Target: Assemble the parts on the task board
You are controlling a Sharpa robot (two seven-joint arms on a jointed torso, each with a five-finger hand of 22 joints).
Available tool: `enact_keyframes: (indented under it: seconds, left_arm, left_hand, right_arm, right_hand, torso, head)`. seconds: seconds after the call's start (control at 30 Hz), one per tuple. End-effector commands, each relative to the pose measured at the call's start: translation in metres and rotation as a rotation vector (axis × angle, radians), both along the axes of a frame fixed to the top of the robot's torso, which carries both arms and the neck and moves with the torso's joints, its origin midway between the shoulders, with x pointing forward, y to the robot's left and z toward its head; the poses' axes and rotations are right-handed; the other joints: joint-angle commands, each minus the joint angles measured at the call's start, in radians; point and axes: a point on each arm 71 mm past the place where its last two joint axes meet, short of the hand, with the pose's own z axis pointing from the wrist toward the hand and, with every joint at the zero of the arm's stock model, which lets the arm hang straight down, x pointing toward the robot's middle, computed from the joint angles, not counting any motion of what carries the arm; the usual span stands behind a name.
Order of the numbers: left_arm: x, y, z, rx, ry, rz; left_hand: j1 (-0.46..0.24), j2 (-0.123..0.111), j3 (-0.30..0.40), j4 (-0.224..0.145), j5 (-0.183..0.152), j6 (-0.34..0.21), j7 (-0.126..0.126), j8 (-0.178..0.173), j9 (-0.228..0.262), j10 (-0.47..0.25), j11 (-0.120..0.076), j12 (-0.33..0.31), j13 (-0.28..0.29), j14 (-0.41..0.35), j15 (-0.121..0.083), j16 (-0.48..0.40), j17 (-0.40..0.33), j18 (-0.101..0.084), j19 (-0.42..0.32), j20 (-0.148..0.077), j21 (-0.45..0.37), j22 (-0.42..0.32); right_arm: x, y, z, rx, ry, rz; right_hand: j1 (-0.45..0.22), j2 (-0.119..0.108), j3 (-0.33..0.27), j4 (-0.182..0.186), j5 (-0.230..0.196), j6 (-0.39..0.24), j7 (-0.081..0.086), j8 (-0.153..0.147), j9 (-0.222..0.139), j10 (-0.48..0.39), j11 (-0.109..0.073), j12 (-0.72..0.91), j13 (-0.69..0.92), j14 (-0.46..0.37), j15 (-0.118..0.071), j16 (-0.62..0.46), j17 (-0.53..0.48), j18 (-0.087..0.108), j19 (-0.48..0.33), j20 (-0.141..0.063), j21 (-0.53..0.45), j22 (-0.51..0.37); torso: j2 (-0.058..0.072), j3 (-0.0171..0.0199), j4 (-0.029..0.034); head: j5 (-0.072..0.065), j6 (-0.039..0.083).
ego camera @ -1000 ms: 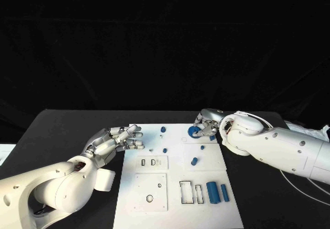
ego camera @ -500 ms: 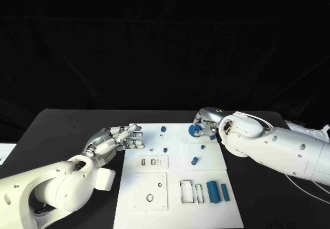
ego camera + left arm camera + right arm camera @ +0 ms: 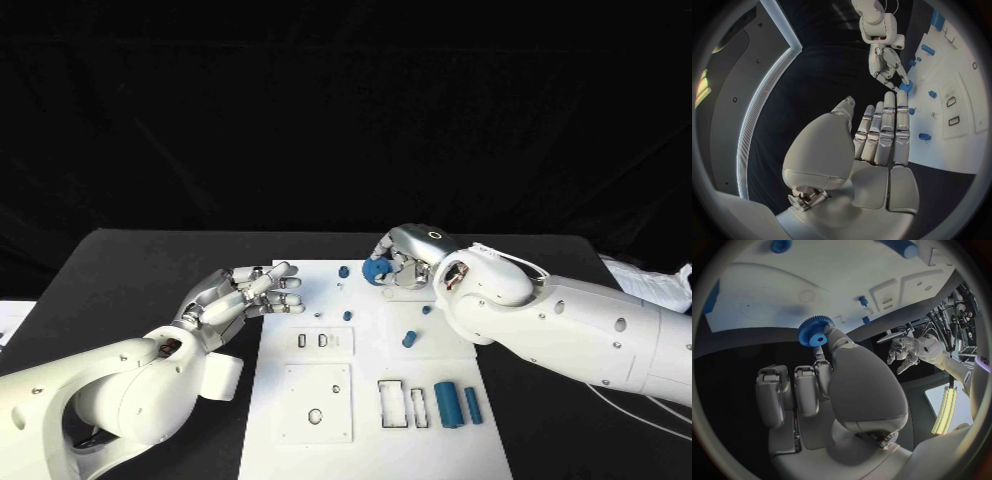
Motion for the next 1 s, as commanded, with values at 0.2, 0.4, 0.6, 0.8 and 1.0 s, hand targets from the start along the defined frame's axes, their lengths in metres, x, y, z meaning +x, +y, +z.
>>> enact_keyframes:
  seconds: [0.2, 0.4, 0.6, 0.8, 1.0]
  left_arm:
    - [-0.001, -0.004, 0.001, -0.015, -0.005, -0.025]
    - [-0.001, -0.004, 0.001, -0.016, -0.004, -0.026]
    - [-0.001, -0.005, 0.001, -0.016, -0.004, -0.027]
    - [-0.001, -0.005, 0.001, -0.017, -0.004, -0.028]
    - [-0.001, -0.006, 0.001, -0.017, -0.004, -0.029]
  left_hand:
    - [0.003, 0.005, 0.000, -0.004, -0.004, 0.003, 0.003, -0.004, -0.001, 0.004, 0.000, -0.006, -0.001, 0.008, 0.000, -0.004, 0.002, 0.010, 0.006, 0.002, 0.006, 0.001]
    - [0.003, 0.005, 0.000, -0.004, -0.004, 0.003, 0.003, -0.004, -0.001, 0.004, 0.000, -0.006, -0.001, 0.008, 0.000, -0.004, 0.002, 0.010, 0.006, 0.002, 0.006, 0.001]
    - [0.003, 0.005, 0.000, -0.004, -0.004, 0.003, 0.003, -0.004, -0.001, 0.004, 0.000, -0.006, -0.001, 0.008, 0.000, -0.004, 0.002, 0.010, 0.006, 0.002, 0.006, 0.001]
    - [0.003, 0.005, 0.000, -0.004, -0.004, 0.003, 0.003, -0.004, -0.001, 0.004, 0.000, -0.006, -0.001, 0.008, 0.000, -0.004, 0.002, 0.010, 0.006, 0.002, 0.006, 0.001]
    - [0.003, 0.005, 0.000, -0.004, -0.004, 0.003, 0.003, -0.004, -0.001, 0.004, 0.000, -0.006, -0.001, 0.008, 0.000, -0.004, 0.002, 0.010, 0.006, 0.002, 0.006, 0.001]
  right_arm:
    - [-0.004, 0.037, 0.000, 0.009, -0.023, 0.060]
    - [-0.003, 0.053, -0.012, -0.010, 0.015, 0.075]
    - [-0.002, 0.062, -0.022, -0.032, 0.052, 0.073]
    - [0.000, 0.068, -0.027, -0.045, 0.066, 0.063]
    - [0.004, 0.068, -0.029, -0.054, 0.057, 0.032]
  right_hand:
    - [-0.012, 0.010, 0.012, 0.002, 0.009, 0.032, -0.023, -0.003, 0.017, 0.015, -0.004, -0.007, 0.062, 0.069, -0.008, 0.004, 0.079, -0.021, 0.080, -0.009, 0.004, 0.230]
    - [-0.017, 0.009, 0.014, 0.003, 0.005, 0.030, -0.022, -0.005, 0.017, 0.014, -0.004, -0.010, 0.060, 0.069, -0.008, 0.003, 0.077, -0.021, 0.080, -0.009, 0.004, 0.230]
    - [-0.024, 0.006, 0.018, 0.004, -0.003, 0.026, -0.020, -0.011, 0.017, 0.012, -0.002, -0.015, 0.059, 0.068, -0.007, 0.002, 0.075, -0.021, 0.080, -0.008, 0.005, 0.231]
    - [-0.031, 0.002, 0.021, 0.004, -0.009, 0.018, -0.017, -0.018, 0.016, 0.009, 0.000, -0.022, 0.056, 0.068, -0.005, 0.001, 0.074, -0.021, 0.080, -0.007, 0.004, 0.230]
    - [-0.053, -0.013, 0.022, 0.011, -0.032, -0.024, 0.000, -0.050, 0.008, -0.005, 0.013, -0.056, 0.037, 0.067, 0.005, -0.001, 0.072, -0.020, 0.077, 0.000, 0.003, 0.227]
  torso:
    - [0.000, -0.0007, 0.0013]
    - [0.001, -0.0005, 0.0028]
    - [0.001, -0.0003, 0.0003]
    - [0.001, 0.0007, -0.0003]
    - [0.001, 0.0009, 0.0005]
  head:
    - [0.005, -0.001]
    - [0.007, -0.003]
    - [0.010, -0.006]
    - [0.011, -0.005]
    - [0.010, -0.006]
